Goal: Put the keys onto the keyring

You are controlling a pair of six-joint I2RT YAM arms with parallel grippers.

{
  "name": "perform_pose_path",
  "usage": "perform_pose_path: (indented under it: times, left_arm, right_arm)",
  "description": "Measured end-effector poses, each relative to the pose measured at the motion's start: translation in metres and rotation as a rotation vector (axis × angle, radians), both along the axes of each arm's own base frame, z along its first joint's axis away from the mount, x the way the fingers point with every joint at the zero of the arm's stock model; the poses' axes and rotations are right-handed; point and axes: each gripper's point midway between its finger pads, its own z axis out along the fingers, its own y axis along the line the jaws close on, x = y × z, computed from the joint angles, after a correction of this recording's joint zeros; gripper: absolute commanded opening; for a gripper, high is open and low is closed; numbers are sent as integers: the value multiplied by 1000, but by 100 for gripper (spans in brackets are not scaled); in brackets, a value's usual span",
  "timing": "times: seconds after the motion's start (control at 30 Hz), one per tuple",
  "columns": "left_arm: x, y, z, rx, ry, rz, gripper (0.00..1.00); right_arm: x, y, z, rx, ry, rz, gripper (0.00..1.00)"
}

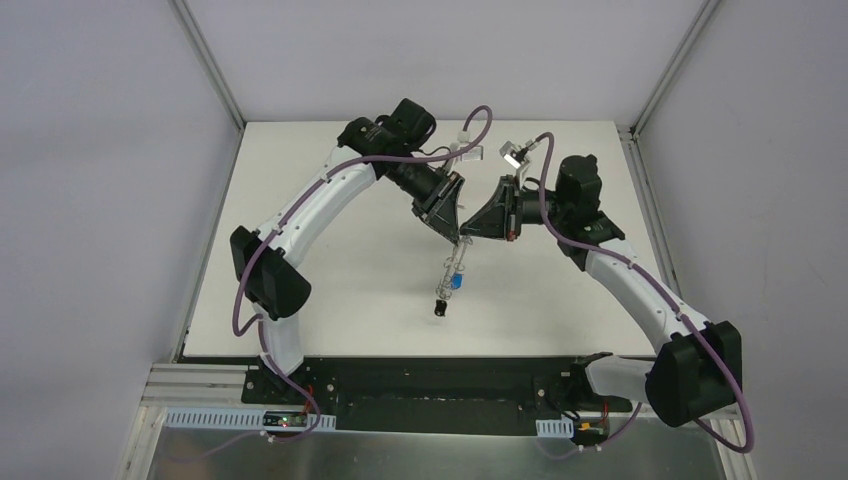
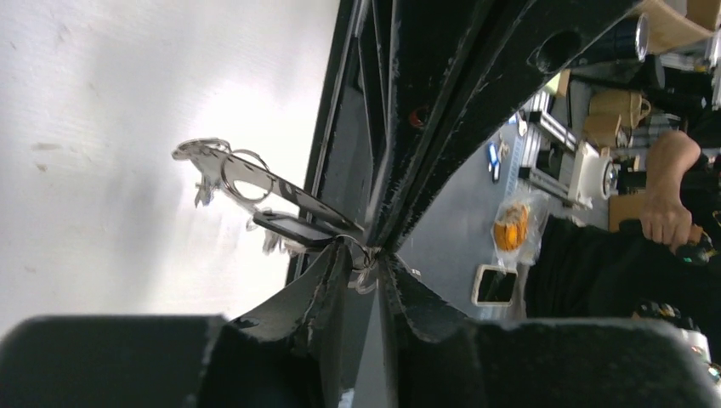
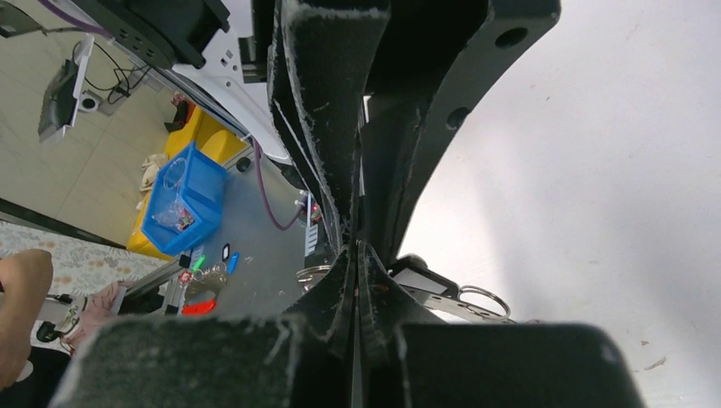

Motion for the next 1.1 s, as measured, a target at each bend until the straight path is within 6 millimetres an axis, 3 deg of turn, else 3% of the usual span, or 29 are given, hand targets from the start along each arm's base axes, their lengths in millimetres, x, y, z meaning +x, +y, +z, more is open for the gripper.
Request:
perform_pose_path:
  times: [0.37,0.63,1.1]
  left_arm:
    - [7,-8,14,-117,-22,37,20]
    - [8,-13,10,-146,61,65,0]
    - [12,-13,11,-169,94,79,0]
  right_arm:
    - [12,-6,15,38,40,-57,0]
    - [18,-9,12,37,54,-84,0]
    - [21,-11,11,42,36,-98,0]
